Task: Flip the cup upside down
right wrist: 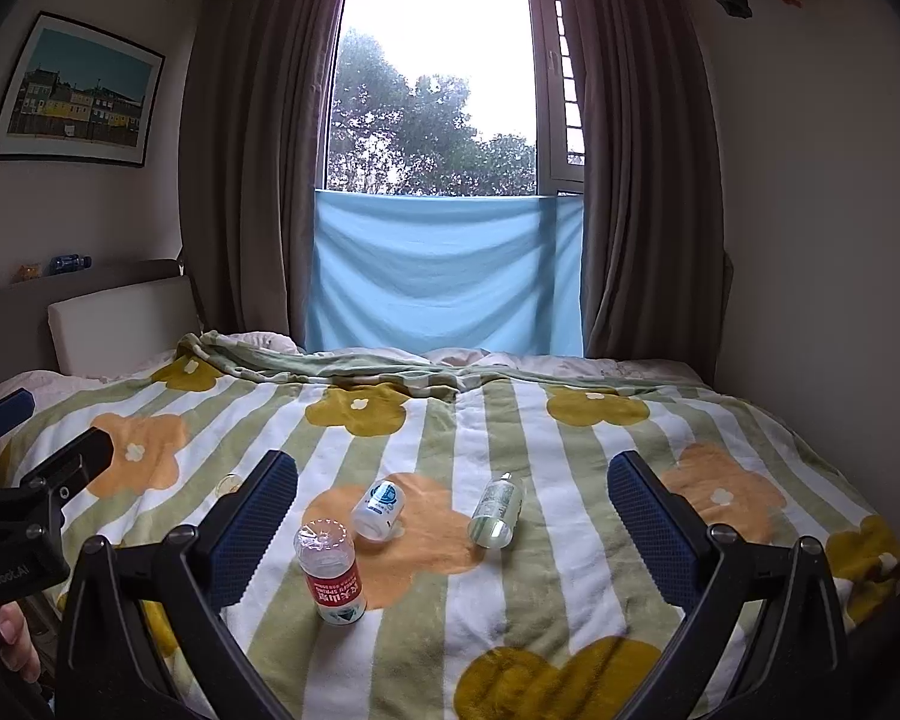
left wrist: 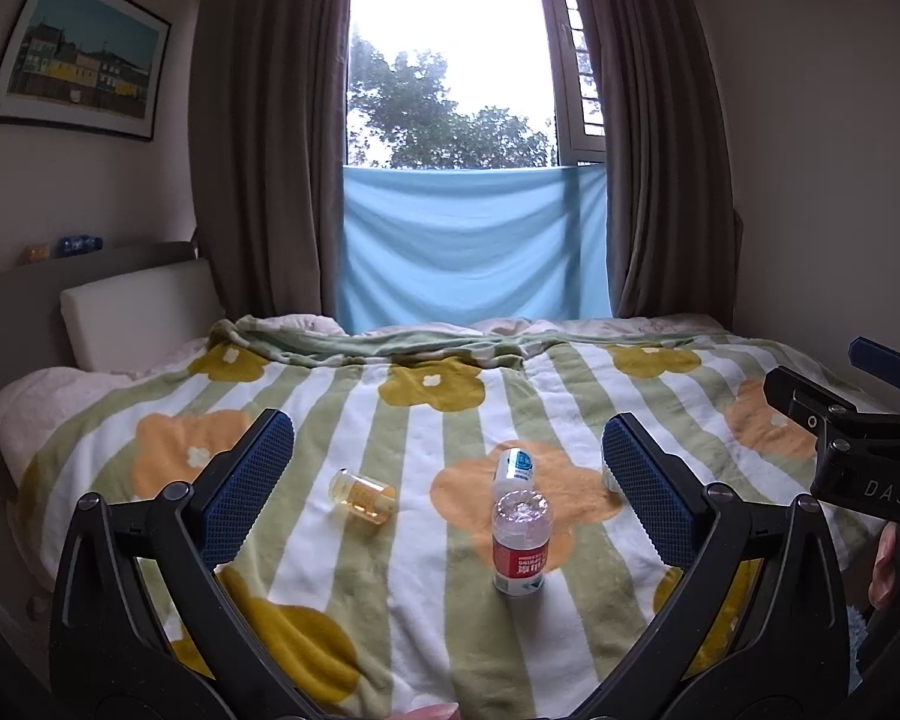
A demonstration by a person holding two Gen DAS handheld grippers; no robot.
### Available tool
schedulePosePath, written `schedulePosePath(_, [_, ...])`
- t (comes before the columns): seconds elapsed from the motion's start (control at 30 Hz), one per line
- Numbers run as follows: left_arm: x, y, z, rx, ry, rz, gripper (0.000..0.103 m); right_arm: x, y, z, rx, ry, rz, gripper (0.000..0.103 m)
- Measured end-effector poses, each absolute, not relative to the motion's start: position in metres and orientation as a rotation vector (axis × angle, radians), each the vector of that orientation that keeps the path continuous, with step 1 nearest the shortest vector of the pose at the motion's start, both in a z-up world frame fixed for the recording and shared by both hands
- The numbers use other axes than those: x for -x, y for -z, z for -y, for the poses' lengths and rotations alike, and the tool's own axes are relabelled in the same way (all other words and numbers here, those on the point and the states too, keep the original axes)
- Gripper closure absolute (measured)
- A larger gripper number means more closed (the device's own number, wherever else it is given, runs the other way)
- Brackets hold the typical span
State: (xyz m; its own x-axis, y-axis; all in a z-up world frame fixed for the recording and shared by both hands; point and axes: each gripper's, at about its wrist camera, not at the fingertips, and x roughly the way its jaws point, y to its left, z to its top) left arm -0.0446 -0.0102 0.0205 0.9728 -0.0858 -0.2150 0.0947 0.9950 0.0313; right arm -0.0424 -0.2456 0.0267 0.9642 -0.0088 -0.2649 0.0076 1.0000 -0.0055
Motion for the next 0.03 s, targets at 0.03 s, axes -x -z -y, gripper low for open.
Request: schedulePosePath(0.03, [0.0446, -0.0209, 0.0096, -0.038, 0.089, -0.212, 0.000, 0.0423, -0.0271, 0.2456, 0.004, 0.007, -0.268, 0.000])
